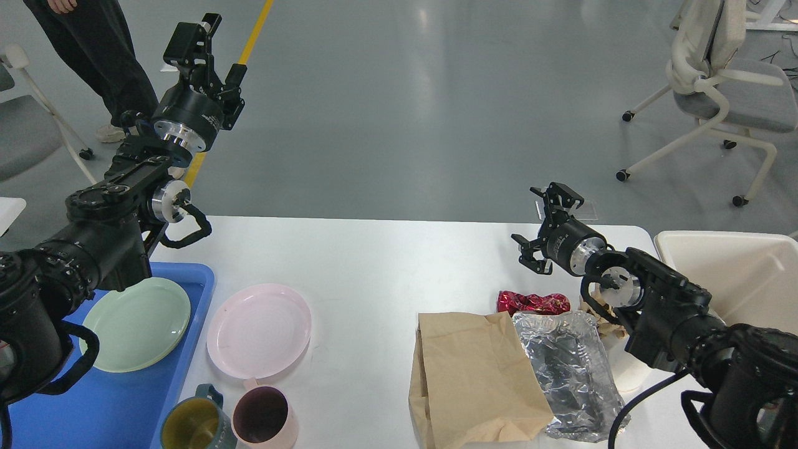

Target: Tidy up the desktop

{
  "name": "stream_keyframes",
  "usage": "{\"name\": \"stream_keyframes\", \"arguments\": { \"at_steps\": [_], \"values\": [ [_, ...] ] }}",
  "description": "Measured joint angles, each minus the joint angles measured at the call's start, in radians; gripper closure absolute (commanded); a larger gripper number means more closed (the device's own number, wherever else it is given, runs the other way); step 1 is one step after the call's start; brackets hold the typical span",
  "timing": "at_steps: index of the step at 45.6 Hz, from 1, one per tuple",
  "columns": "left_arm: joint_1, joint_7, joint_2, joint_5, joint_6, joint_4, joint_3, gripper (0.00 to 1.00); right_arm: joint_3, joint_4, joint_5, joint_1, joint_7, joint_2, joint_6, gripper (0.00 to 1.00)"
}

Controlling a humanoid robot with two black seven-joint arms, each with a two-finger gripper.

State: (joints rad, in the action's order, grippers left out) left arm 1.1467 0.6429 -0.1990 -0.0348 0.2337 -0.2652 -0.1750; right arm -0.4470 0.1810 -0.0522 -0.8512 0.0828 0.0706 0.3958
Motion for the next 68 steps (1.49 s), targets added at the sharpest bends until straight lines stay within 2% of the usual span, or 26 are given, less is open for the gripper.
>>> {"name": "stream_keyframes", "arguments": {
  "at_steps": [7, 13, 19, 26, 32, 41, 44, 46, 55, 58, 62, 68],
  "values": [
    [0.054, 0.0, -0.017, 0.003, 0.03, -0.005, 0.084, 0.03, 0.0, 0.0, 0.0, 0.0, 0.0, 0.0, 0.0, 0.0],
    [0.129, 0.0, -0.073, 0.003, 0.122, -0.005, 0.262, 0.03, 0.0, 0.0, 0.0, 0.0, 0.0, 0.0, 0.0, 0.0],
    [0.252, 0.0, -0.16, 0.005, 0.287, -0.005, 0.502, 0.03, 0.0, 0.0, 0.0, 0.0, 0.0, 0.0, 0.0, 0.0],
    [0.365, 0.0, -0.217, 0.018, 0.557, -0.006, 0.751, 0.03, 0.0, 0.0, 0.0, 0.0, 0.0, 0.0, 0.0, 0.0],
    [0.417, 0.0, -0.229, 0.076, 0.687, -0.006, 0.82, 0.04, 0.0, 0.0, 0.0, 0.0, 0.0, 0.0, 0.0, 0.0],
    [0.436, -0.008, -0.23, 0.229, 0.725, -0.006, 0.836, 0.04, 0.0, 0.0, 0.0, 0.0, 0.0, 0.0, 0.0, 0.0],
    [0.432, -0.029, -0.225, 0.25, 0.726, -0.008, 0.85, 0.04, 0.0, 0.0, 0.0, 0.0, 0.0, 0.0, 0.0, 0.0],
    [0.424, -0.06, -0.221, 0.257, 0.726, -0.017, 0.865, 0.04, 0.0, 0.0, 0.0, 0.0, 0.0, 0.0, 0.0, 0.0],
    [0.376, -0.258, -0.204, 0.261, 0.726, -0.089, 0.889, 0.04, 0.0, 0.0, 0.0, 0.0, 0.0, 0.0, 0.0, 0.0],
    [0.36, -0.3, -0.194, 0.261, 0.726, -0.095, 0.887, 0.04, 0.0, 0.0, 0.0, 0.0, 0.0, 0.0, 0.0, 0.0],
    [0.345, -0.324, -0.181, 0.261, 0.726, -0.097, 0.886, 0.04, 0.0, 0.0, 0.0, 0.0, 0.0, 0.0, 0.0, 0.0],
    [0.336, -0.328, -0.177, 0.259, 0.726, -0.094, 0.884, 0.03, -0.001, 0.0, 0.0, 0.0, 0.0, 0.0, 0.0, 0.0]
  ]
}}
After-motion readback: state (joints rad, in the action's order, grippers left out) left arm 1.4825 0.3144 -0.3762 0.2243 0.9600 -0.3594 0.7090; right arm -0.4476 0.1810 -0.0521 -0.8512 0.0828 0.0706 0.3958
